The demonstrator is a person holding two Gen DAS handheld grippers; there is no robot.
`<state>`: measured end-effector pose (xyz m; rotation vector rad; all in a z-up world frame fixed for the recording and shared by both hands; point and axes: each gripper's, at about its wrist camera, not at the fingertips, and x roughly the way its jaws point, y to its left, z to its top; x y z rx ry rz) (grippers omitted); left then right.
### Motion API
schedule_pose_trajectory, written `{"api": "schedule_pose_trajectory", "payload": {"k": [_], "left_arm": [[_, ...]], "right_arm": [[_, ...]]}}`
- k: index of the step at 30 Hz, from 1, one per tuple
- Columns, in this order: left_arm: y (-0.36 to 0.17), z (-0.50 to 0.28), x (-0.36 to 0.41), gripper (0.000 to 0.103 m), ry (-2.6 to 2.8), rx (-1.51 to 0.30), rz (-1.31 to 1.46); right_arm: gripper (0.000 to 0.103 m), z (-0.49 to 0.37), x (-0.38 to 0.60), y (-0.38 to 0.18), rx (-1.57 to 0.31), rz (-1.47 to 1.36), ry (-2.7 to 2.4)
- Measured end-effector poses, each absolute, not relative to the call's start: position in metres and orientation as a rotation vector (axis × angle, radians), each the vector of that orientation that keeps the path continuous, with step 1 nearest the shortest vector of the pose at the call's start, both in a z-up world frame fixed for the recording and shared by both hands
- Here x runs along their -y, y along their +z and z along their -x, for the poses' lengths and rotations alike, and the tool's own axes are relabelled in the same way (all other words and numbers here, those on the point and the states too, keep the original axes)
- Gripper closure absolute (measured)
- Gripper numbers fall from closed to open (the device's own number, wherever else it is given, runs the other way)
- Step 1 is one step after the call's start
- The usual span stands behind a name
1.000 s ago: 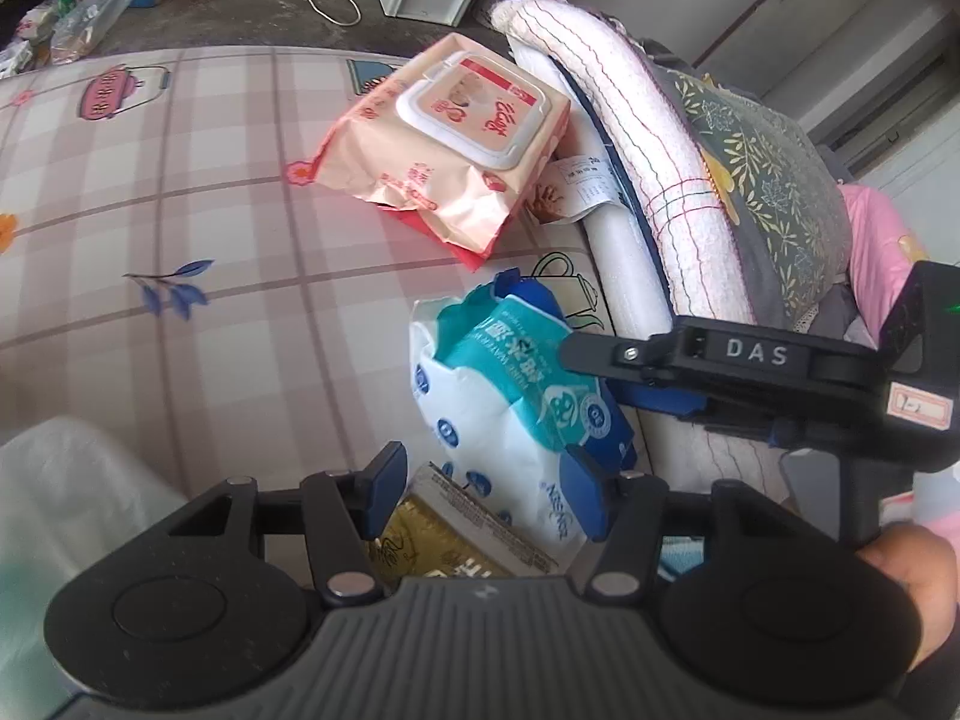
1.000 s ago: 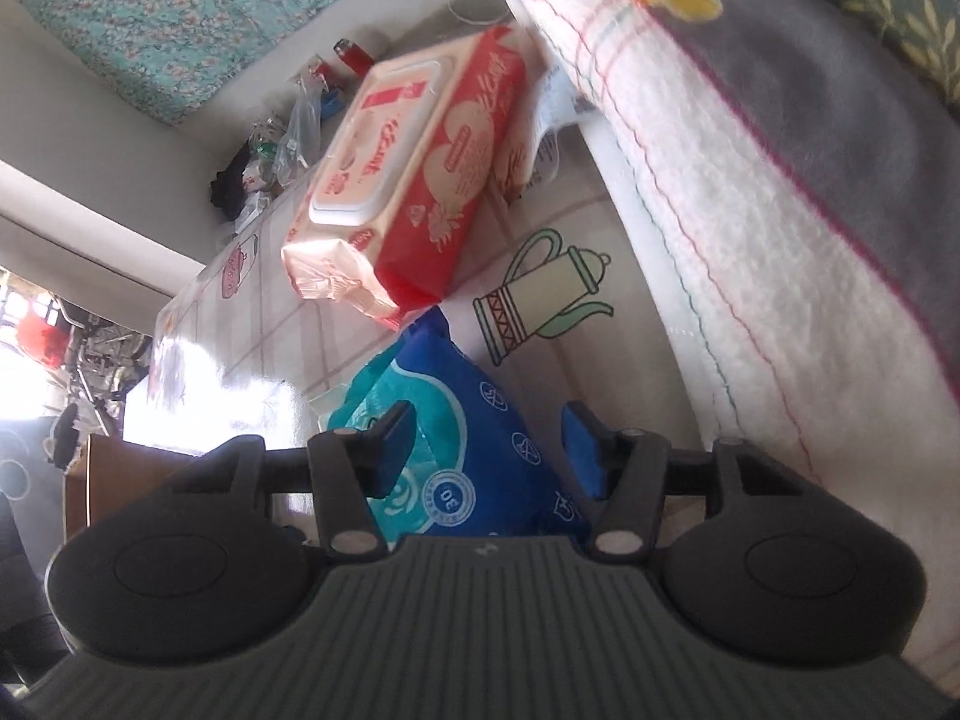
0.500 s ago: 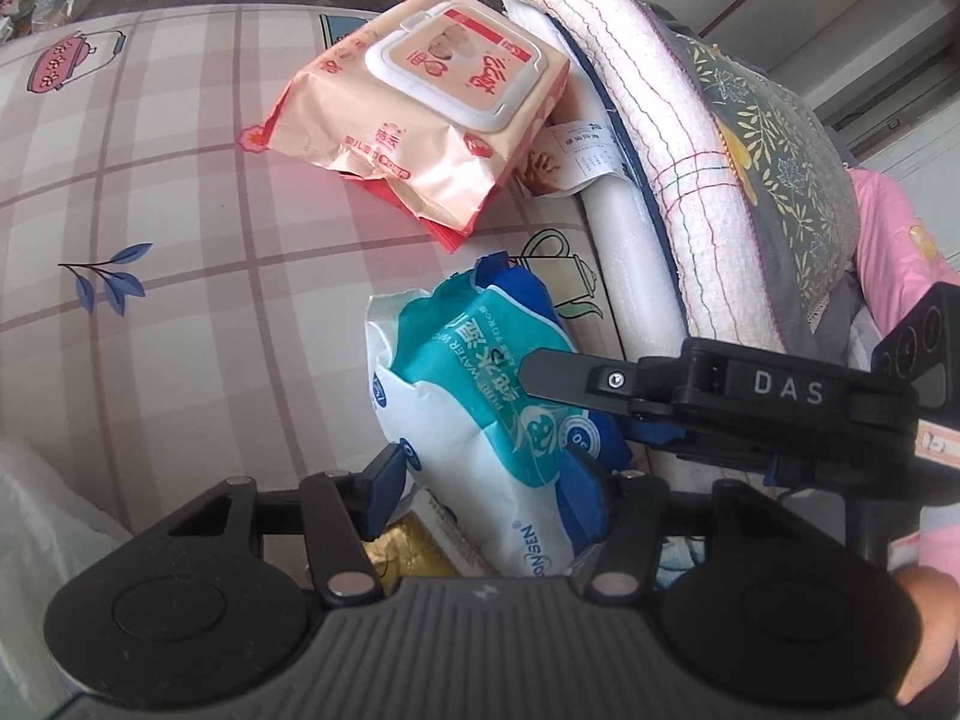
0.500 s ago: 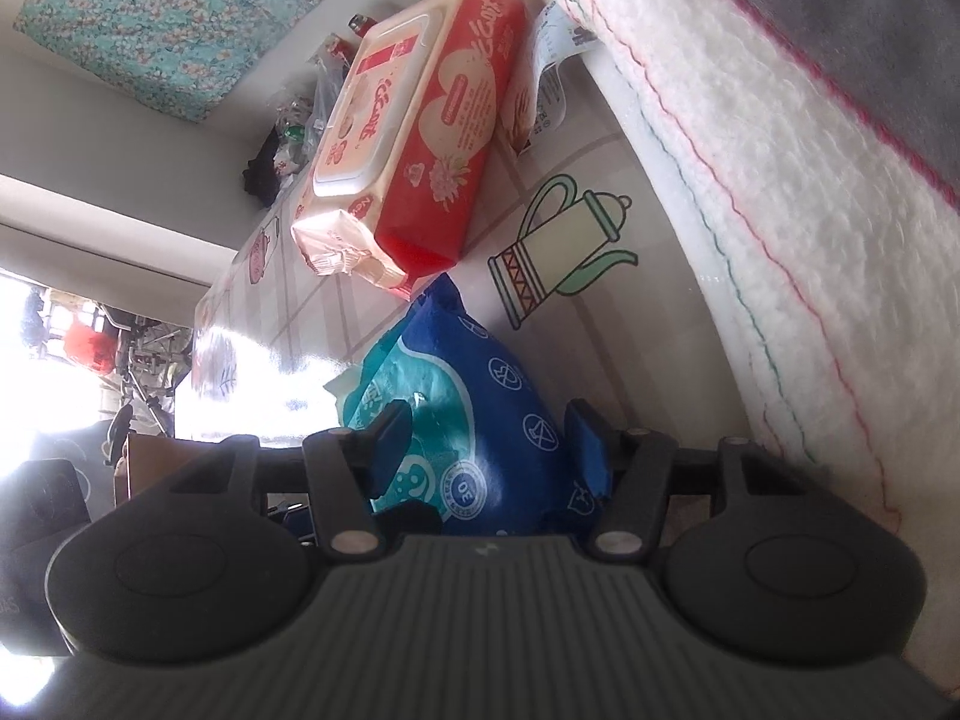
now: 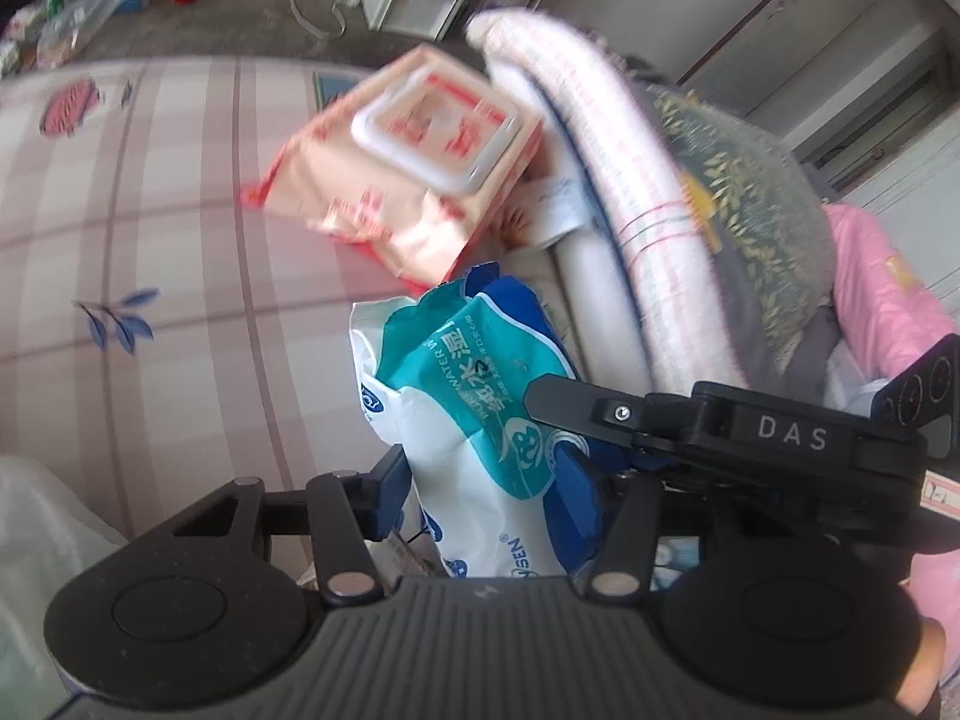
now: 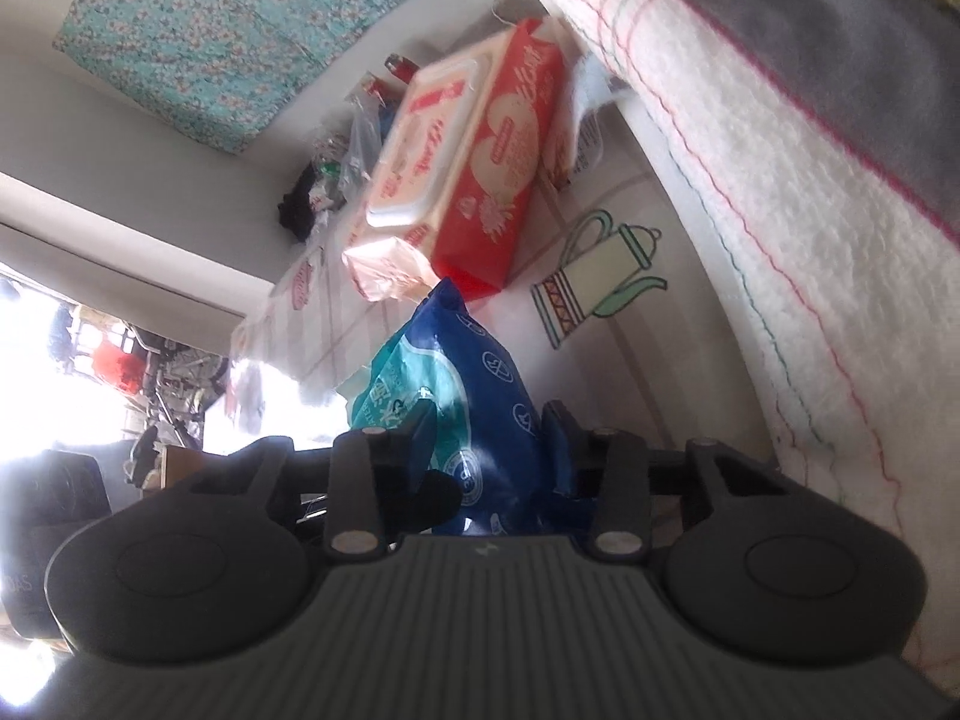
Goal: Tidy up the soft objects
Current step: 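Carry the wet-wipe pack over the cardboard box with the left tool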
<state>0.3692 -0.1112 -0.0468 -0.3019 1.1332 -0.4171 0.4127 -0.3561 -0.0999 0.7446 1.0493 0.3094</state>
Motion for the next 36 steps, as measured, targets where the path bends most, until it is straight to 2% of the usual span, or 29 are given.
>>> {"api": "schedule_pose_trajectory", "payload": {"k": [10,20,27,36], "left_arm": [[0.043,-0.323,0.085,0.05,-0.446,-0.941,0.295],[0.111,-0.238,0.004,0.05,-0.36,-0.824,0.283],[0.123,-0.176,-0.082,0.05,-0.203,-0.813,0.298],[0.098,-0.125,-0.18,0.05,-0.034,-0.864,0.371]], "right_arm": [[0.066,-0.367,0.338,-0.005,-0.84,-0.701,0.338],[0.066,-0.294,0.264,0.07,-0.755,-0.688,0.457],[0.065,-0.25,0.172,0.084,-0.8,-0.691,0.63],[0.061,-0.21,0.039,0.06,-0.982,-0.678,0.799]]}}
